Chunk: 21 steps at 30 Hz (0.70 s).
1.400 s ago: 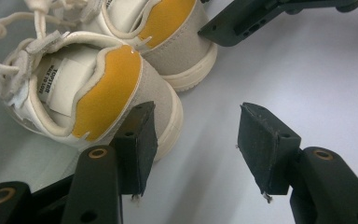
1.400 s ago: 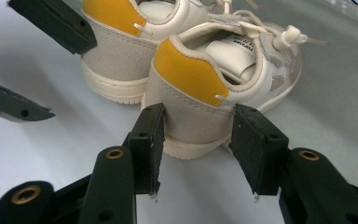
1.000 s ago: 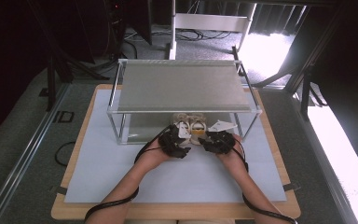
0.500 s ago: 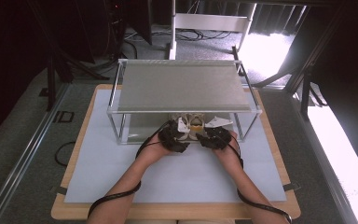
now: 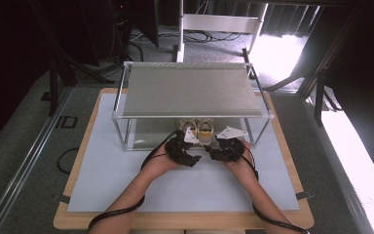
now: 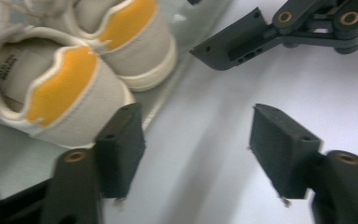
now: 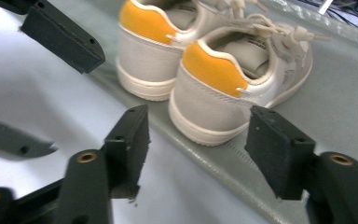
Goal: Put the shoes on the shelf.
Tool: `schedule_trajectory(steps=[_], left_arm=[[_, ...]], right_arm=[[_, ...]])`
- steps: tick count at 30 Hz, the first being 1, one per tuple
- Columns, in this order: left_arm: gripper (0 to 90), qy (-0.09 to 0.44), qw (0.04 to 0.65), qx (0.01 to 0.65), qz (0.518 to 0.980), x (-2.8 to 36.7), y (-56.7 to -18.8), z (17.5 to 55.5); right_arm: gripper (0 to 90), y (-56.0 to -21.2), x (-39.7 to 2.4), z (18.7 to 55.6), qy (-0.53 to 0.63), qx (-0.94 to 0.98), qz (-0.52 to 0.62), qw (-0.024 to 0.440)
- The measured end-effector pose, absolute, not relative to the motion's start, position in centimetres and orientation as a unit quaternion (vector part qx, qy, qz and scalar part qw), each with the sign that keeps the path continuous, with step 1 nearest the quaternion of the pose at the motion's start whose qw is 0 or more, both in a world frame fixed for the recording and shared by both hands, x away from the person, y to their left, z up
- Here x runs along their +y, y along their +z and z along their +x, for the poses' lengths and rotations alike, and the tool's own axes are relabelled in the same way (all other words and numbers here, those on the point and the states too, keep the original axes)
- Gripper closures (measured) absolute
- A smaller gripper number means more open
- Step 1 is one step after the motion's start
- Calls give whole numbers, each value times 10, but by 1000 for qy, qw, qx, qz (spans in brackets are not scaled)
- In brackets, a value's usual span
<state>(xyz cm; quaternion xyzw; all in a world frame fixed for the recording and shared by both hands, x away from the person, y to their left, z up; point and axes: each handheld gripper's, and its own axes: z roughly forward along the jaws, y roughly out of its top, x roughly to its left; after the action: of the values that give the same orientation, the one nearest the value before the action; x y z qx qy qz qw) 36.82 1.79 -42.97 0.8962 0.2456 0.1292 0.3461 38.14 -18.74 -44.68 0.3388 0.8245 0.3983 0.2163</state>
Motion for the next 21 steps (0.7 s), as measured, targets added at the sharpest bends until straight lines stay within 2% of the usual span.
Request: schedule_trajectory(steps=[1,3,4,5,7,11,13,14,21], left_arm=[[335,128,350,246,894,19,-428,366],[246,122,356,240,895,22,-427,361],[241,125,358,241,894,23,-426,359],[235,126,362,241,891,24,-426,356],[140,139,365,246,887,27,-427,353],[139,147,374,249,881,34,-430,347],[110,152,373,254,879,37,-433,346],[89,152,373,254,879,37,-433,346],[87,167,380,259,872,49,-447,336]], right_arm=[[313,-446,-188,379,400,822,341,218],[228,-446,-190,375,405,824,332,216],[204,-446,-191,372,407,823,330,221],[200,-446,-192,369,410,822,328,218],[185,-446,-194,365,422,818,327,212],[161,-448,-197,359,431,817,334,186],[130,-450,-200,358,435,821,329,170],[130,-450,-200,358,435,821,329,170],[135,-459,-211,349,429,825,325,171]])
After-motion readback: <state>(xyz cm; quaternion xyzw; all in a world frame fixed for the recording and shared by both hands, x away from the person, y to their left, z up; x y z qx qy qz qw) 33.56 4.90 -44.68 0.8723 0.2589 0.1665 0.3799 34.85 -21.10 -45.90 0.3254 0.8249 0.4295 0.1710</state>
